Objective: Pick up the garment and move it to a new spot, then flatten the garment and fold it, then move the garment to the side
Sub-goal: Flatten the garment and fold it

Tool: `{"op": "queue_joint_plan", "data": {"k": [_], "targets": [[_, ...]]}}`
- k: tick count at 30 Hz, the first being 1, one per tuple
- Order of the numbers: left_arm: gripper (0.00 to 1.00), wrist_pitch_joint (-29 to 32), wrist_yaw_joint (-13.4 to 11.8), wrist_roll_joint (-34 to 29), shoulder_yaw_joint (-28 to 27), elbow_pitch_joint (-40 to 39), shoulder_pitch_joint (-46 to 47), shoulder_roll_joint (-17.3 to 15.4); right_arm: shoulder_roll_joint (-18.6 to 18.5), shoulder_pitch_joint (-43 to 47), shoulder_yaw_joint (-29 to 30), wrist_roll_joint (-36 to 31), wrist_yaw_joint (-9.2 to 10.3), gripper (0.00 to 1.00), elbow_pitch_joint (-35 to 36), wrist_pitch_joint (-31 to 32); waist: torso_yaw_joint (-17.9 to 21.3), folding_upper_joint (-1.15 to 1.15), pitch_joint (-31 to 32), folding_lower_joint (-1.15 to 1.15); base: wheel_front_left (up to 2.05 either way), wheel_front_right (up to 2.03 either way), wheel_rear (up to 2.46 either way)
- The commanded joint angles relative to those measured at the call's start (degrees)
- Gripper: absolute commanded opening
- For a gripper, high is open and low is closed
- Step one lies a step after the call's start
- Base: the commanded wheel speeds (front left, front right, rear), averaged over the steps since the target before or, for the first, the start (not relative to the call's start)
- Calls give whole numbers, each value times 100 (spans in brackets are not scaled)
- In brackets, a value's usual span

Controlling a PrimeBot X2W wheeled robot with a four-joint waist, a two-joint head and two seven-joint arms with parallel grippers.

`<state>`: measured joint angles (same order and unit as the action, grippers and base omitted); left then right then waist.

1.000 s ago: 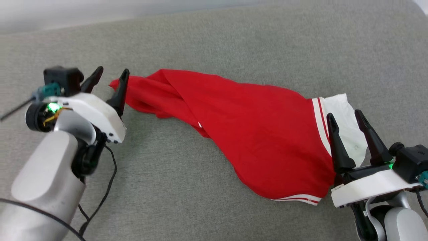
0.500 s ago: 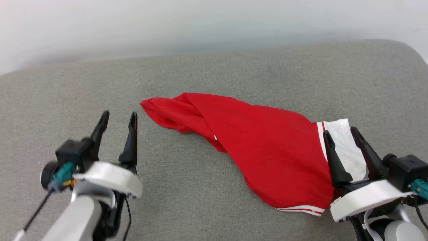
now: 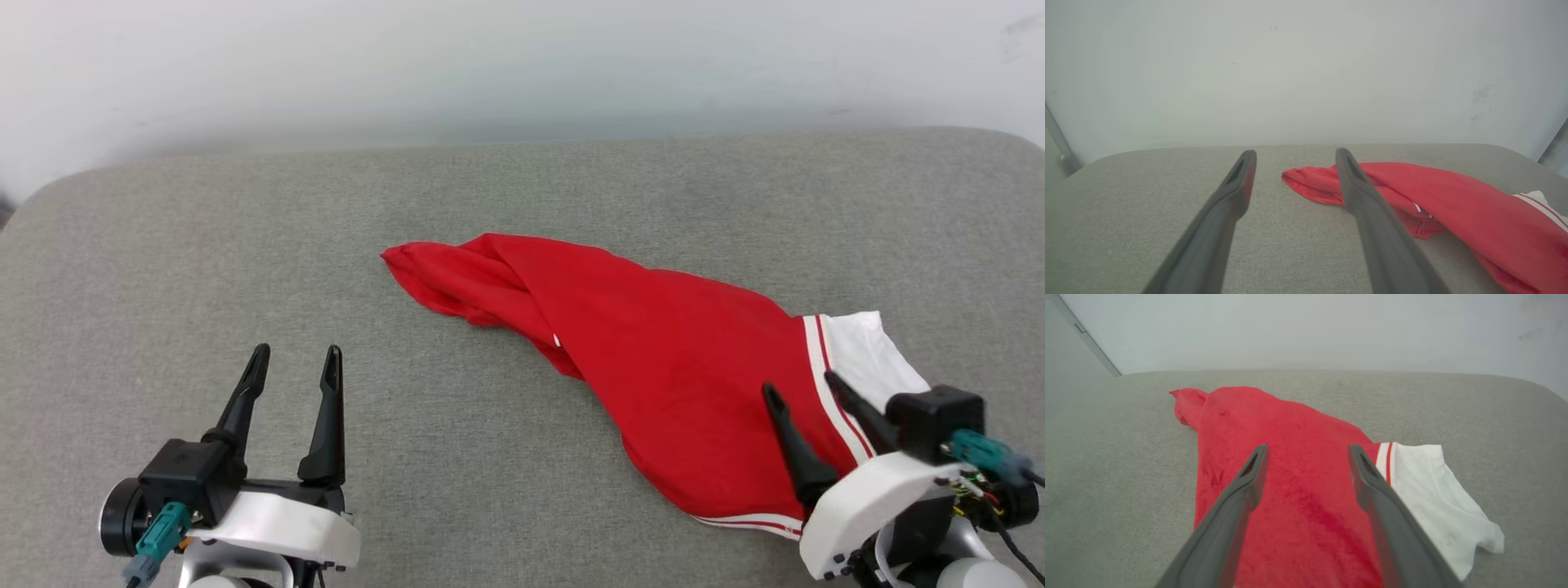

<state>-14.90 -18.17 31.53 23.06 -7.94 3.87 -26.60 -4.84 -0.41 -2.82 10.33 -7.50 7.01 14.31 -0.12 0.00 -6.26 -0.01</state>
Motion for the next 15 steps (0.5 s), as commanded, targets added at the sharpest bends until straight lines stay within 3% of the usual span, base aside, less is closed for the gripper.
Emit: {"op": "queue_joint_plan", "data": {"k": [1,9,15], "targets": [[100,-38,-12,-7,-13,-25,-50,-3,-70,-23,-28,42,2,100,-10,86,-27,0,-8,1,0,0,0],[100,-40,33,-62,29,-167,-6,152,-1073,-350,-1232,680,2,100,121,2366,-347,0,-116,1,0,0,0],[100,-29,227,-157,20,-137,130,450,-1450,-583,-1832,1014,2,100,19,3242,-677,0,-358,1,0,0,0]]}}
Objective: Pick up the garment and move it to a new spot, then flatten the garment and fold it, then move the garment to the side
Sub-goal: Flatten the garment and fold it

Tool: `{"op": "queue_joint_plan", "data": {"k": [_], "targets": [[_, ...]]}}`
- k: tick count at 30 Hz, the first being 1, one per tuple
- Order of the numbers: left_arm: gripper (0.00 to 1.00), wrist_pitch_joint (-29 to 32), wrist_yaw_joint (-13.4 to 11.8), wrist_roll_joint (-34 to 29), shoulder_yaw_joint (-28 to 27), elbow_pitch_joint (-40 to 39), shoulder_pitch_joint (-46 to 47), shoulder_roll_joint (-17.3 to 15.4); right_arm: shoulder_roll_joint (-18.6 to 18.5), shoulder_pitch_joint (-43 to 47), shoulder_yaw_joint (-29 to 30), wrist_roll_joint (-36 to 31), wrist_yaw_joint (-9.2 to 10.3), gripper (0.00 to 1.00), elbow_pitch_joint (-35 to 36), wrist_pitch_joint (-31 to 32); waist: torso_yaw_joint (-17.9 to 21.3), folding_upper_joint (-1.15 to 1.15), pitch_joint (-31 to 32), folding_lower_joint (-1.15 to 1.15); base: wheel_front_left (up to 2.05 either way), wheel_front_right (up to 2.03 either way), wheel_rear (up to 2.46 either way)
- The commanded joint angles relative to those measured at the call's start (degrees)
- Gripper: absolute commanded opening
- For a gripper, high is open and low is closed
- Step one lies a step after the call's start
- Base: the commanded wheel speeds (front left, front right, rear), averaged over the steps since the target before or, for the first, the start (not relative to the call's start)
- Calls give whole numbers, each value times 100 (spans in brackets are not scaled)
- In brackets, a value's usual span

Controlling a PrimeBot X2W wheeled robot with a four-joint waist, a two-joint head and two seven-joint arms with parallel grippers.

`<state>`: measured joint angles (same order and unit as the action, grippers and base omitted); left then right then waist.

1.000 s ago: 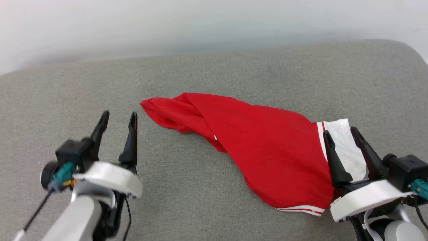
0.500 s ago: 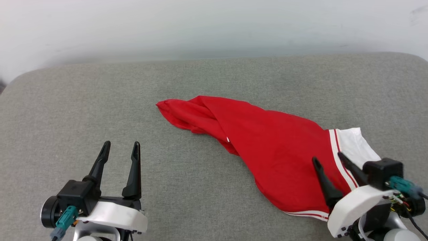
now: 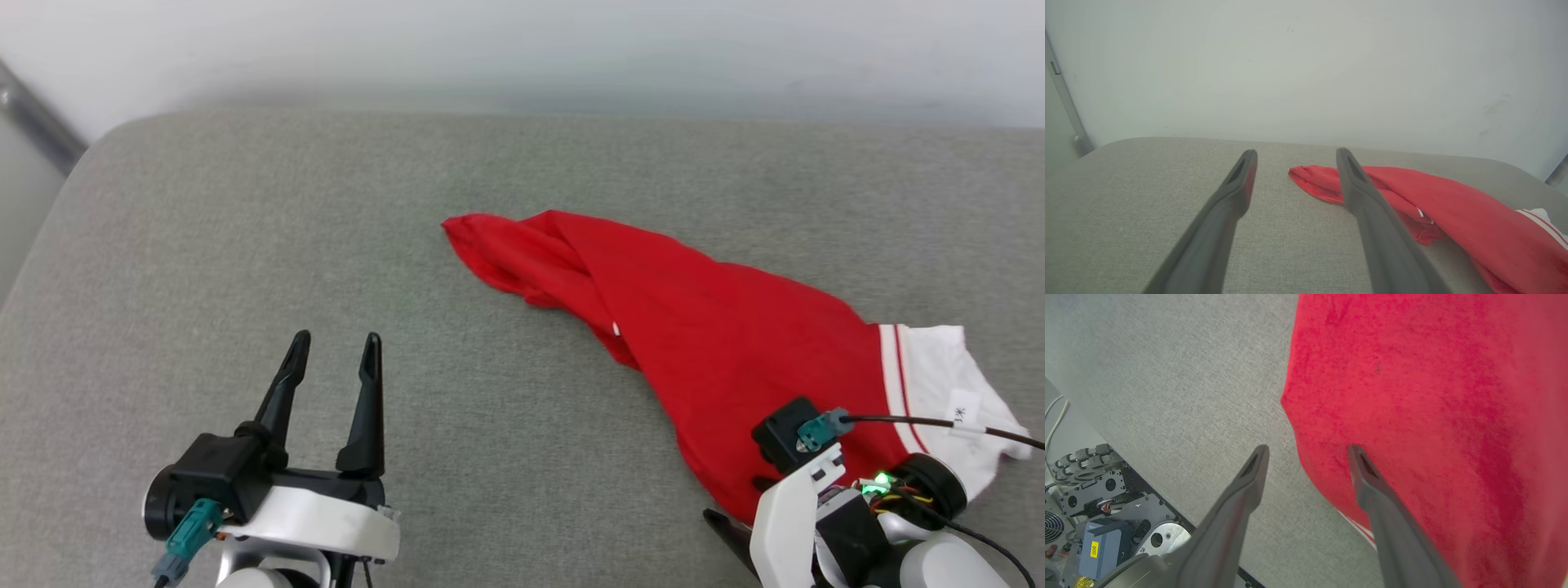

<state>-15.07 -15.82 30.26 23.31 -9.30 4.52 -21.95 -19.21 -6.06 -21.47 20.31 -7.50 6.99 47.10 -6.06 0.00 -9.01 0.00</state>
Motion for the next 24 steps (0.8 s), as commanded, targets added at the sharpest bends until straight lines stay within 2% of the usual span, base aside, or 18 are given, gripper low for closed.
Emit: {"op": "queue_joint_plan", "data": {"k": [1,5,12,13,14,15,20,24], "targets": [[100,-12,29,-47,-15,15,82,47,-59,-64,-24,43,2,100,-73,35,-131,0,-126,0,0,0,0],[100,-13,190,-98,-85,118,109,242,-168,-252,-173,116,2,100,-519,176,-272,0,-276,0,0,0,0],[100,-13,439,-217,-272,311,121,447,-107,-280,-405,239,4,100,-1406,248,-312,0,-397,0,0,0,0],[100,-13,470,-240,-301,328,113,465,-66,-305,-438,284,4,40,-1449,221,-290,0,-400,0,0,0,0],[100,-13,499,-243,-322,348,108,486,-53,-359,-480,291,4,9,-1446,170,-267,0,-401,0,0,0,0],[100,-13,523,-261,-345,373,102,491,-22,-422,-515,305,4,0,-1408,93,-234,0,-394,0,0,0,0],[100,-13,619,-353,-431,414,100,488,49,-991,-583,178,2,0,-925,-667,-24,0,-352,0,0,0,0],[100,-13,651,-404,-460,410,129,462,230,-1334,-386,74,2,0,-704,-1364,136,0,-357,0,0,0,0]]}}
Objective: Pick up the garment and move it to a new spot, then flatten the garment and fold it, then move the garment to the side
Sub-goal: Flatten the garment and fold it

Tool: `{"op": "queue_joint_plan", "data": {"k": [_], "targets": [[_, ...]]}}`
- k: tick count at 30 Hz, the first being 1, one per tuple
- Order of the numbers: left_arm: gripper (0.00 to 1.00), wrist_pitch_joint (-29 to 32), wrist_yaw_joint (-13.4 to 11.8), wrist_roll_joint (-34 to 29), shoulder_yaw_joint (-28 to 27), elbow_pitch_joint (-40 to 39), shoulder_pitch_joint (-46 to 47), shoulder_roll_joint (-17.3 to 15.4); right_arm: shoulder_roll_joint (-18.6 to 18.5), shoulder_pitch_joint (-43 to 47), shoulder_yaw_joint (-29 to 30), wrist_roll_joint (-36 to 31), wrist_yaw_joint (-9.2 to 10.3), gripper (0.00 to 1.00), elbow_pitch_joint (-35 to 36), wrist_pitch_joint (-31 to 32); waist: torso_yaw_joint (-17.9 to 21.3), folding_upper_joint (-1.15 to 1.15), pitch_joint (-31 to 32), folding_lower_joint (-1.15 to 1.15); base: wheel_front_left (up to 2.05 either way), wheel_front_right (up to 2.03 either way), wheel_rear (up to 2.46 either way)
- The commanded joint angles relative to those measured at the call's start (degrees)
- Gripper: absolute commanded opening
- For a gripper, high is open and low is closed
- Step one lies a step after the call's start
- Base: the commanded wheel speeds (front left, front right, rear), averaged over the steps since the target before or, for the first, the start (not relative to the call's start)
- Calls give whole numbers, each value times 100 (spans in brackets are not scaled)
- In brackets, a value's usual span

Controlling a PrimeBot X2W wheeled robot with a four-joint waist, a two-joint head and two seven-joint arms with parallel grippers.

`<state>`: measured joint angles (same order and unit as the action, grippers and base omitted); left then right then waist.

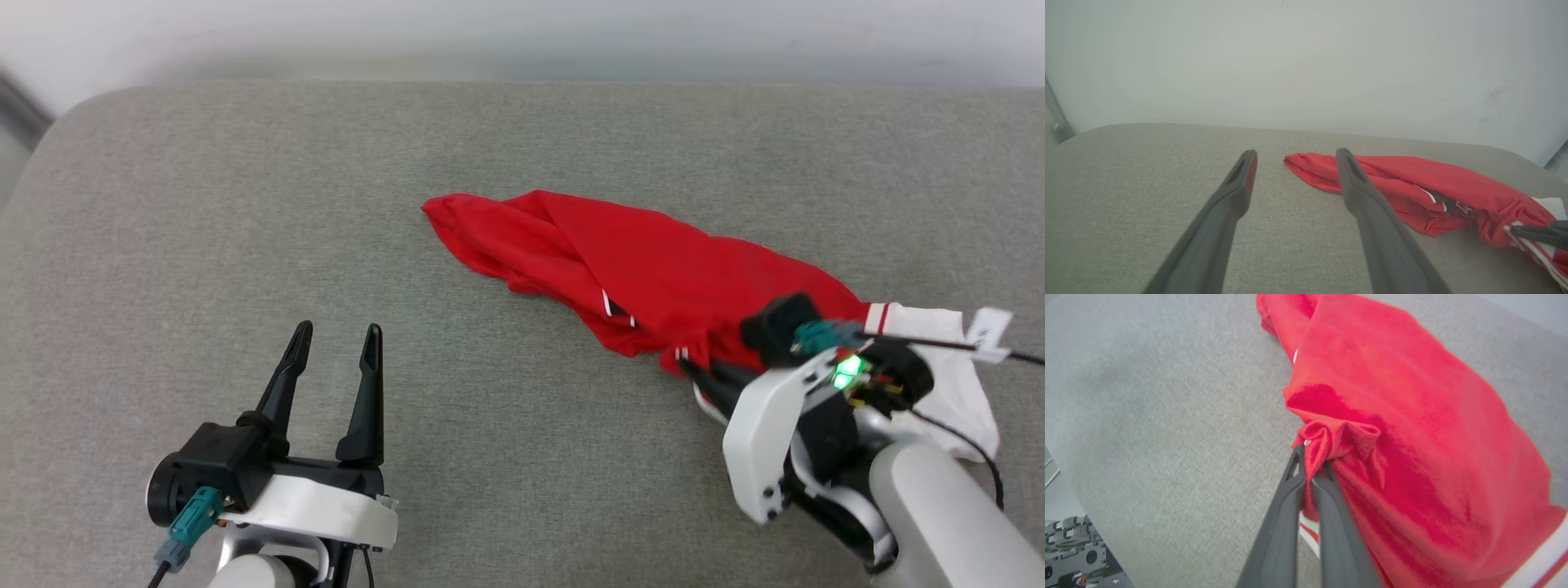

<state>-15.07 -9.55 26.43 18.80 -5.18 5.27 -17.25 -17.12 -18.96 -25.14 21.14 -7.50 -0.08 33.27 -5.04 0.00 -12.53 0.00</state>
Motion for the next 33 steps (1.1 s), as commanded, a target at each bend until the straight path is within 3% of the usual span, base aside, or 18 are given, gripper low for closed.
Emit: {"op": "queue_joint_plan", "data": {"k": [1,8,15,19,20,21,22,33], "targets": [[100,-13,34,-28,-15,-2,62,-16,91,-127,93,-27,2,0,36,-147,68,0,-15,0,0,0,0],[100,-3,72,-34,24,-19,132,-50,432,-448,1260,-164,2,0,-286,-777,187,0,-155,0,0,0,0],[100,29,89,-33,60,18,238,-74,575,-375,2662,-161,2,0,-1290,-1135,169,0,-338,0,0,0,0],[100,38,109,-6,56,46,293,-99,610,-432,2969,-145,2,0,-1870,-1383,168,0,-410,0,0,0,0],[100,38,117,2,49,58,305,-106,619,-459,2985,-154,2,22,-1995,-1449,174,0,-421,0,0,0,0],[100,38,129,16,47,74,321,-114,625,-489,2969,-173,2,81,-2086,-1524,179,0,-426,0,0,0,0],[100,37,137,30,45,103,323,-122,660,-553,2883,-151,2,100,-2175,-1728,190,0,-413,0,0,0,0],[100,41,73,60,86,249,111,-128,645,-90,2567,-557,2,100,-1398,-3562,284,0,47,0,0,0,0]]}}
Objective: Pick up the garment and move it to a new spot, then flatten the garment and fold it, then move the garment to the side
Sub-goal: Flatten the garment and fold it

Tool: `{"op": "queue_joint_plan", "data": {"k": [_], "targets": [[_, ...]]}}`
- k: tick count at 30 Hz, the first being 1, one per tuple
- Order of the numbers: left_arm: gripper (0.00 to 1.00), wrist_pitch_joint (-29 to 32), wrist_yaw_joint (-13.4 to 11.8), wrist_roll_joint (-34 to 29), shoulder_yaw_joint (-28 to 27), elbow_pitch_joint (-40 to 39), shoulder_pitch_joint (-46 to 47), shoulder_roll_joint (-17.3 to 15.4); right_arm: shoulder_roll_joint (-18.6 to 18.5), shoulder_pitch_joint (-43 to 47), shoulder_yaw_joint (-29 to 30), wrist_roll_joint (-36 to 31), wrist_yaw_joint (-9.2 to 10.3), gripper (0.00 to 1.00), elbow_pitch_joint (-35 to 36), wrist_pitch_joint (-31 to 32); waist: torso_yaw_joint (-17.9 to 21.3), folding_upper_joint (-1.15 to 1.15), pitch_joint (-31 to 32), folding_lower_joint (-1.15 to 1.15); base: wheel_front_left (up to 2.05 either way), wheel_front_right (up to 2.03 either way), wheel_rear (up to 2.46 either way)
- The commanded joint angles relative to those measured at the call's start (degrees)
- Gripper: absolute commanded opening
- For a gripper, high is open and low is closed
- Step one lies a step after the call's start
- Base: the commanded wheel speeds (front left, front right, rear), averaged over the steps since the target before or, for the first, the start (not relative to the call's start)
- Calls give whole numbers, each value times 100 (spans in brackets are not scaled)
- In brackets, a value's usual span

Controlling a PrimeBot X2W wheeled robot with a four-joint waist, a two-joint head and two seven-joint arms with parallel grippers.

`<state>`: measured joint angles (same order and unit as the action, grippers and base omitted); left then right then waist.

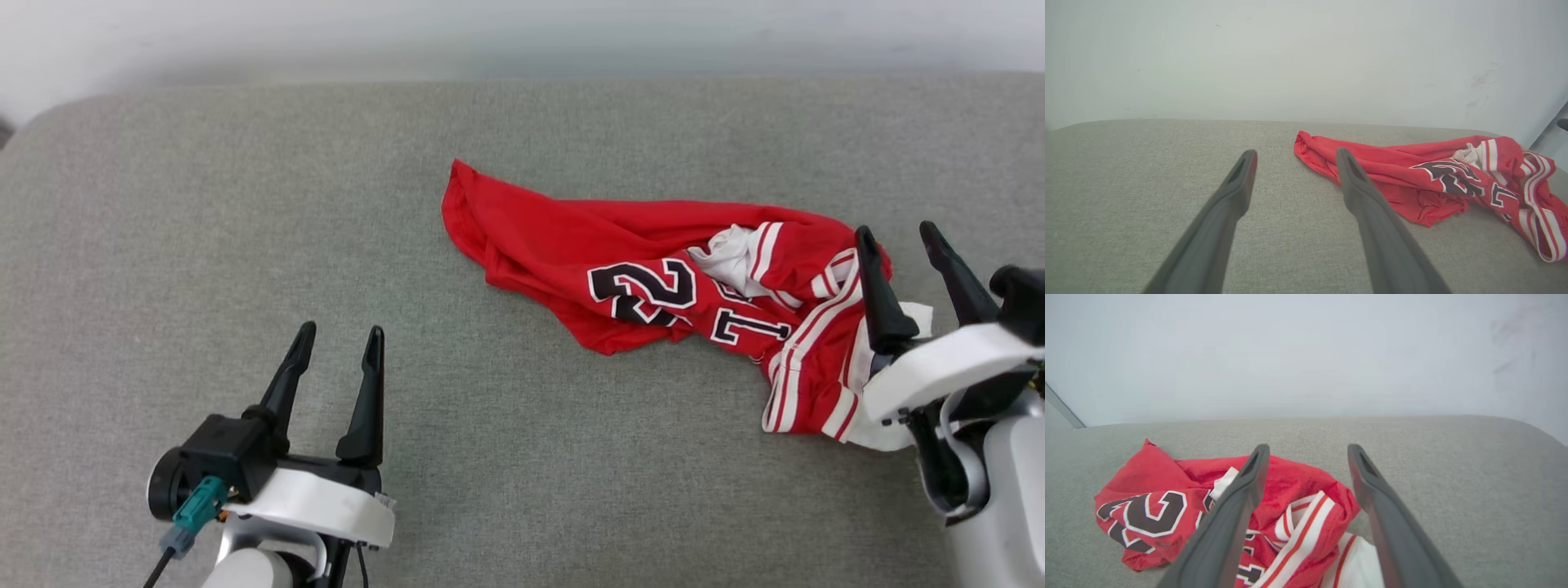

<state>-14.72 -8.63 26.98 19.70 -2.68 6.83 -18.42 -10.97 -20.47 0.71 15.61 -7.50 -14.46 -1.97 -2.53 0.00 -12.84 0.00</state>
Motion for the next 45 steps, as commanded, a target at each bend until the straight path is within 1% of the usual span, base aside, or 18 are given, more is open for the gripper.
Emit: {"op": "queue_joint_plan", "data": {"k": [1,5,7,13,15,18,19,21,27,33,38,45], "targets": [[100,8,-42,3,-2,-3,-85,-11,64,149,-41,-90,2,100,156,-97,53,0,133,0,0,0,0],[100,47,-89,38,-25,-13,-215,-64,185,602,-152,-317,2,100,675,-133,126,0,347,0,0,0,0],[100,80,-101,55,-43,-7,-274,-97,210,827,-177,-341,2,100,895,-71,166,0,433,0,0,0,0],[100,199,-136,93,-66,-43,-390,-220,488,1549,-306,-447,2,100,1612,148,339,0,590,0,0,0,0],[100,293,-85,129,-47,-61,-335,-257,554,1738,-337,-480,2,100,1793,214,400,0,590,0,0,0,0],[100,524,79,267,-13,-71,-112,-324,630,1880,-373,-443,2,100,2015,283,501,0,544,0,0,0,0],[100,524,79,267,-13,-71,-112,-324,630,1880,-373,-443,2,100,2015,283,501,0,544,0,0,0,0],[100,728,226,321,40,-46,116,-383,657,1921,-385,-426,2,100,2128,311,577,0,474,0,0,0,0],[100,1667,697,413,363,250,1231,-491,699,1826,-393,-431,2,100,2259,339,787,0,170,0,0,0,0],[100,2736,995,533,663,857,2254,-477,690,1683,-445,-479,2,100,2264,303,1081,0,-191,0,0,0,0],[100,3630,1107,653,829,1511,2900,-462,728,1589,-480,-462,2,100,2258,223,1288,0,-512,0,0,0,0],[100,4866,1086,784,1063,2289,3390,-532,778,1503,-543,-411,2,100,2174,28,1478,0,-832,0,0,0,0]]}}
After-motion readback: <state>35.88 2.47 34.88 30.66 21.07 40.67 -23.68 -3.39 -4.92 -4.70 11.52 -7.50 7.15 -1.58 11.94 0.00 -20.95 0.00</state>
